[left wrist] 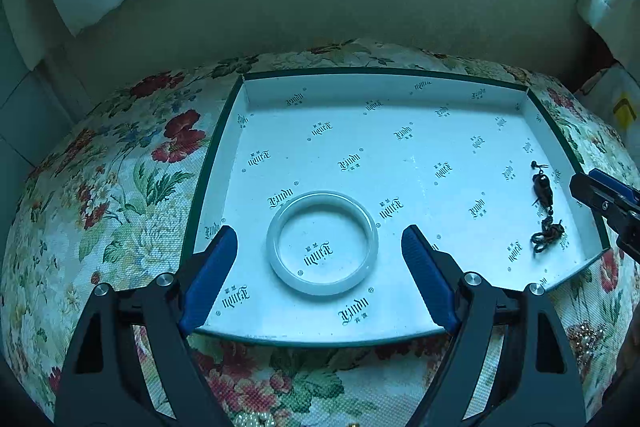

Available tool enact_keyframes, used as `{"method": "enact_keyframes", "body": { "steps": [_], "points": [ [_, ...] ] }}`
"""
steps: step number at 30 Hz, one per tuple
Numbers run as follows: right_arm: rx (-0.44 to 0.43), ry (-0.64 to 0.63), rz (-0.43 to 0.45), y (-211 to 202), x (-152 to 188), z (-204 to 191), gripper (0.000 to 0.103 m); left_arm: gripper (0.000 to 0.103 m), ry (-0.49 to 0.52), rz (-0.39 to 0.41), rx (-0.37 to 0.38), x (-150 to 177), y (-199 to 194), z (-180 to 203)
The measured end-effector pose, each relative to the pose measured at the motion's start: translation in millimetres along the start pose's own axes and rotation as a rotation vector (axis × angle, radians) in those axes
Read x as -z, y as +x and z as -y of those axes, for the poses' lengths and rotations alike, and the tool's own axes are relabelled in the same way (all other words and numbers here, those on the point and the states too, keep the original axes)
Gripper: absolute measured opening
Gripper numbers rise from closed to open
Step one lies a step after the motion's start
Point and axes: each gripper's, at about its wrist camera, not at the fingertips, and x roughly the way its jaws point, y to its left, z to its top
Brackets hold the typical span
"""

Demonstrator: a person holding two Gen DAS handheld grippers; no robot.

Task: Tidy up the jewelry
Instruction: 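Carry the bangle and pendant into the green box and open both grippers, then grasp the red-tasseled gold charm with the right gripper while the left grasps the small red charm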

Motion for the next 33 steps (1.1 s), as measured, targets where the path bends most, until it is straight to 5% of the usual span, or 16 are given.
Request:
{"method": "enact_keyframes", "body": {
  "steps": [15,33],
  "points": [
    [-0.001,-0.034,-0.026,-75.2,75.6,-33.7,0.045,0.084,-0.002,0.005,0.007,66.2,-81.6,-11.1],
    [-0.032,-0.103,-0.142,-80.5,148.7,-67.3,0.039,0.083,-0.023,-0.068,-0.017,138.9,-106.9,-25.1]
  ]
}}
